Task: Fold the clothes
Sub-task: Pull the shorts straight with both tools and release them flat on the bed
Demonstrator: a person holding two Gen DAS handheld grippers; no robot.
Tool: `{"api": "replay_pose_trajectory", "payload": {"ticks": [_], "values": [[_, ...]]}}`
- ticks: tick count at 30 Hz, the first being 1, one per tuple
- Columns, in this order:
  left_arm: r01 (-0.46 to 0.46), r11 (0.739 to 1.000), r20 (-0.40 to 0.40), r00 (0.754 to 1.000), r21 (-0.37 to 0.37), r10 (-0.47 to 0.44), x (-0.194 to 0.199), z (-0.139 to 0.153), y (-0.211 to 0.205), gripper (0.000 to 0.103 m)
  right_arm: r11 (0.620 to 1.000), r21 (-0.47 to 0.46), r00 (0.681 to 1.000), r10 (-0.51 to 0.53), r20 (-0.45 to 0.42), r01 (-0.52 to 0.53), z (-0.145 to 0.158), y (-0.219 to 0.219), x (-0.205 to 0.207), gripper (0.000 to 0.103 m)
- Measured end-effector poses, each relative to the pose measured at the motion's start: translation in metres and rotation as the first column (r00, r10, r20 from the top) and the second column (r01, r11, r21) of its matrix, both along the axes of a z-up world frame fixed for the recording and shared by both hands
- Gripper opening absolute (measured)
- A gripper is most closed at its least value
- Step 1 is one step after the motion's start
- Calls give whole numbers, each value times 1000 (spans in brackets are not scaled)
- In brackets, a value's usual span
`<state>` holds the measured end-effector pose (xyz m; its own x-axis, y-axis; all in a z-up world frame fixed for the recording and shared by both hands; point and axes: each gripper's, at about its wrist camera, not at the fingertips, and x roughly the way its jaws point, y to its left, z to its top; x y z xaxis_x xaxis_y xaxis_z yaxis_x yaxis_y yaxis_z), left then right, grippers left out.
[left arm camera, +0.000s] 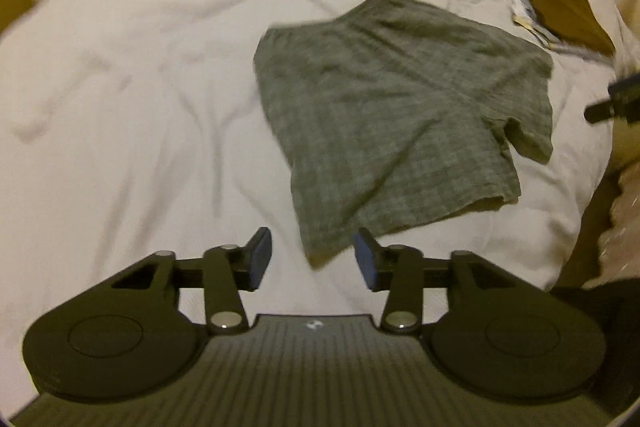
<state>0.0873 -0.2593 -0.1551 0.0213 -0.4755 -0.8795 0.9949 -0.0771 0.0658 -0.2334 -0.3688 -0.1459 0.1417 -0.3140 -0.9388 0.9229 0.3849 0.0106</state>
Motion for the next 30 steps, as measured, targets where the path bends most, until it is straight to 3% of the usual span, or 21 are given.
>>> {"api": "replay_pose_trajectory", "payload": {"ticks": [2,10,17,23,30], "values": [[24,999,36,999,-28,-23,-8,8,0,52,999,13,999,-36,10,35,3,2,-2,88],[26,996,11,1000,-89,-25,-22,26,3,84,997,22,998,-67,-10,68,8,13,-5,88],[-21,995,-18,1000,-98,19,-19,27,10,97,996,11,997,-83,-4,83,13,16,-17,88],[-18,996,-12,1000,-85,17,-18,25,8,98,991,29,992,-128,8,128,12,23,-28,88],[-56,995,6,998,-80,57,-21,25,4,101,995,57,997,-81,11,81,3,17,-24,88]]}}
